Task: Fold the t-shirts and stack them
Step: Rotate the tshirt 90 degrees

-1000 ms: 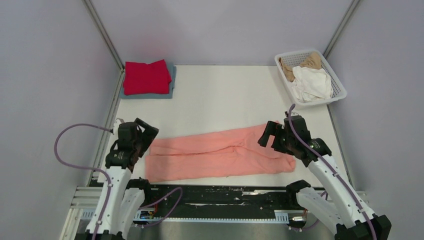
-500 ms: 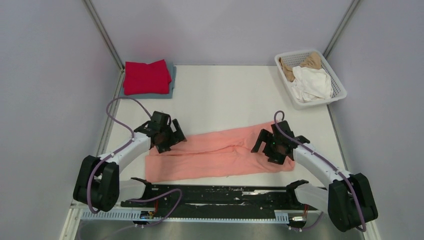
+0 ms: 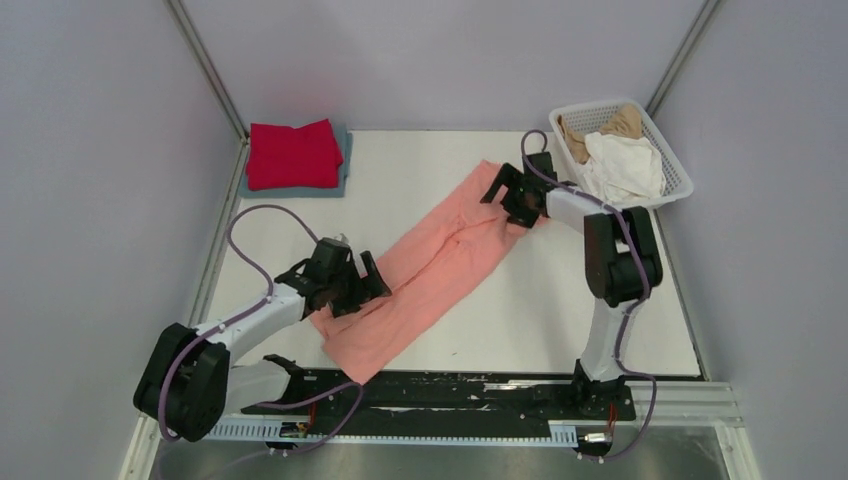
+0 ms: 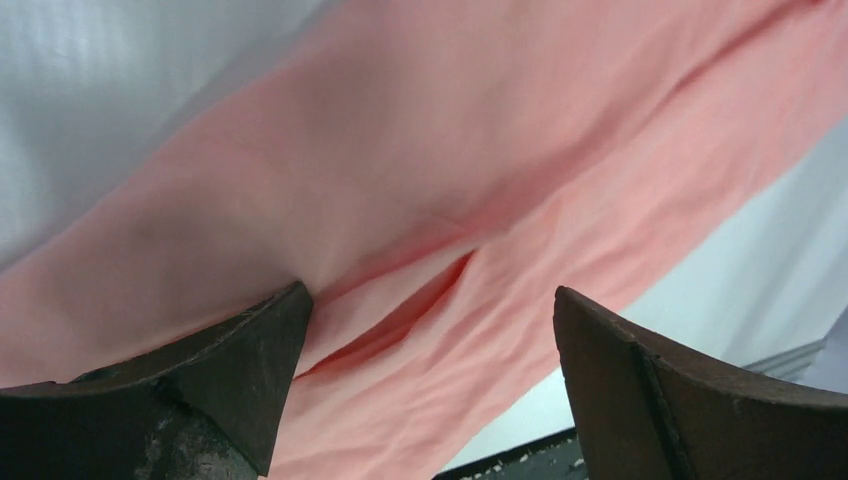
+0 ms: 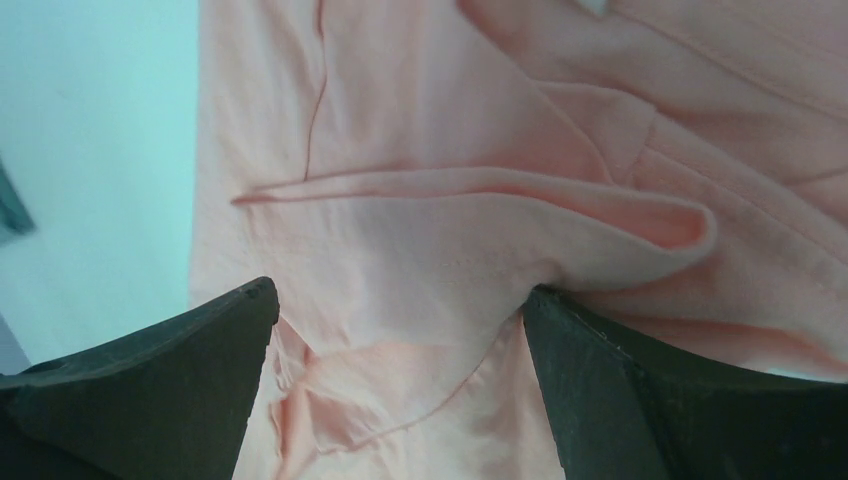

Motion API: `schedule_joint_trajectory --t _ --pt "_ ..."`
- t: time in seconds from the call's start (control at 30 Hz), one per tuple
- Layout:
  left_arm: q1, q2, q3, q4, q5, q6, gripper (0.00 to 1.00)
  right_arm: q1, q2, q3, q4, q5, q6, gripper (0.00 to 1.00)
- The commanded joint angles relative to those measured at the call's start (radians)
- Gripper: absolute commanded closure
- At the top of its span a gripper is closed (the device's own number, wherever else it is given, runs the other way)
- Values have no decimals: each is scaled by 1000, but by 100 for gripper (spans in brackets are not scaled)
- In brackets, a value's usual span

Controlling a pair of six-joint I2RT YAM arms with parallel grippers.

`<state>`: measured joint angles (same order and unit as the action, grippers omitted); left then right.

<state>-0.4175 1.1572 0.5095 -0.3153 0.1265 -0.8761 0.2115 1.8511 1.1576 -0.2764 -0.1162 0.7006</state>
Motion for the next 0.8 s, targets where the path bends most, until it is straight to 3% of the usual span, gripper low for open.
schedule_joint_trajectory --t 0.0,0.23,0.47,0.63,0.77 --pt "-105 33 7 77 21 -94 0 -9 297 320 59 -130 -43 0" --pt "-265 68 21 100 -66 -216 0 15 677 825 -25 -307 28 0" --pt "-438 197 108 103 -56 -236 0 67 961 1310 -1 -242 124 0" --pt "-566 253 228 -1 -69 -182 0 68 938 1305 80 -161 101 0" --pt "-654 233 293 -35 -84 -72 0 68 890 1289 101 -186 46 0"
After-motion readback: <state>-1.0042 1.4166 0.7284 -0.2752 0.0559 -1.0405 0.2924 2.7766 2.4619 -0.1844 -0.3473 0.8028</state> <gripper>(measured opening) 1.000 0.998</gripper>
